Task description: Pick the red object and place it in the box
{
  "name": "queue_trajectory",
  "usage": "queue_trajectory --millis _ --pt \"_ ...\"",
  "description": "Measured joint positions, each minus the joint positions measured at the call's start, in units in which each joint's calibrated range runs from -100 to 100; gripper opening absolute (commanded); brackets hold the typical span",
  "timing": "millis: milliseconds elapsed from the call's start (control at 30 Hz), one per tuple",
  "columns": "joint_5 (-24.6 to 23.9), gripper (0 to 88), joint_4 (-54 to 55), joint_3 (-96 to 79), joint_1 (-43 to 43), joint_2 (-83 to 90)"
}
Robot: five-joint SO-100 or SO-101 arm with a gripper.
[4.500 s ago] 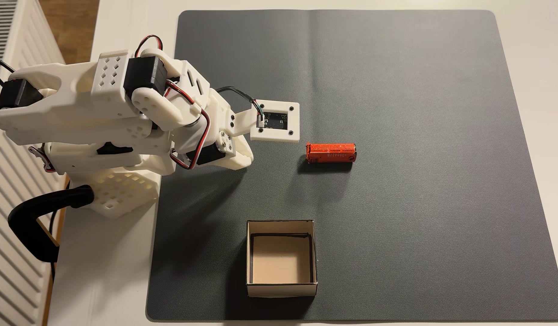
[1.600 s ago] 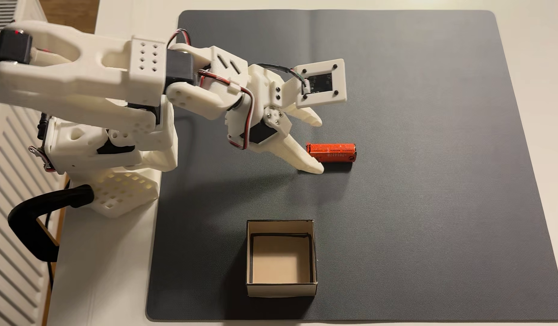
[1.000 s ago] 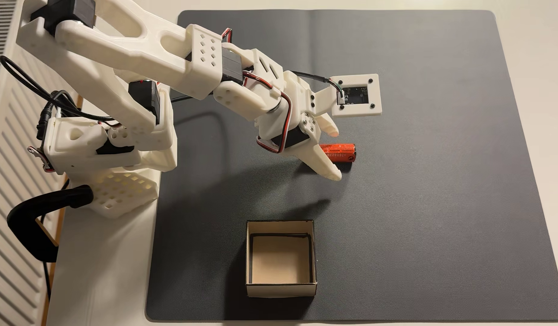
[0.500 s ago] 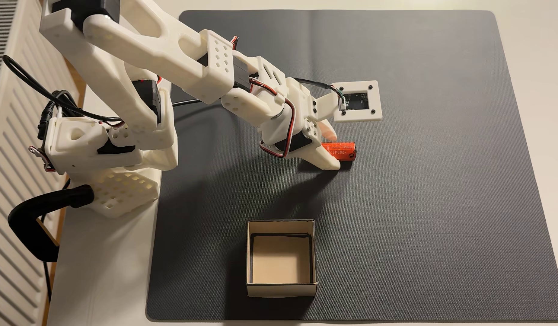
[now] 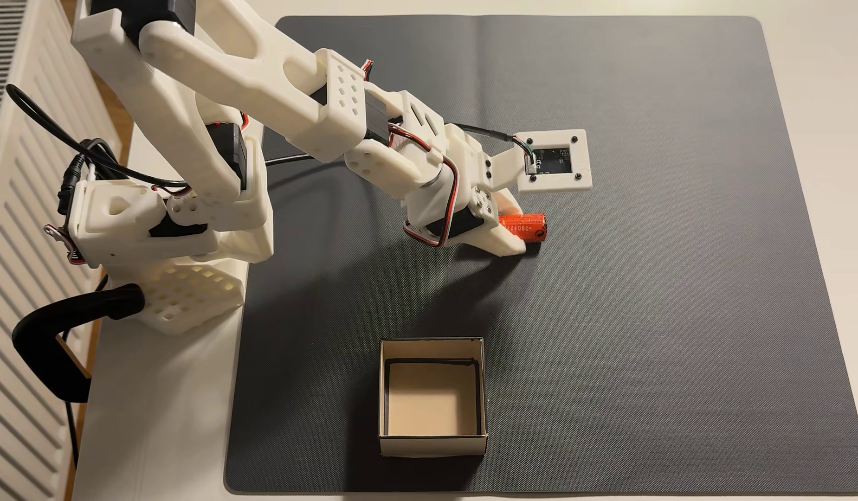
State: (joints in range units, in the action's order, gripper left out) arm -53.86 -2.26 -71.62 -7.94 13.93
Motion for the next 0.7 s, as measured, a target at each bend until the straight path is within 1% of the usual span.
queue_trajectory --millis 133,267,367,467,600,700 --pt "1.67 0.8 0.09 0.09 0.3 -0.17" --pt "2.21 0.9 -0.87 0.82 0.45 0.95" --pt "2.21 0.8 -3.39 0.91 0.82 5.35" --pt "2.21 1.4 -9.74 3.19 0.89 12.33" --pt "2.43 1.5 -22.17 7.21 2.67 21.99" --pt "4.91 0.8 -30.7 8.49 5.35 30.01"
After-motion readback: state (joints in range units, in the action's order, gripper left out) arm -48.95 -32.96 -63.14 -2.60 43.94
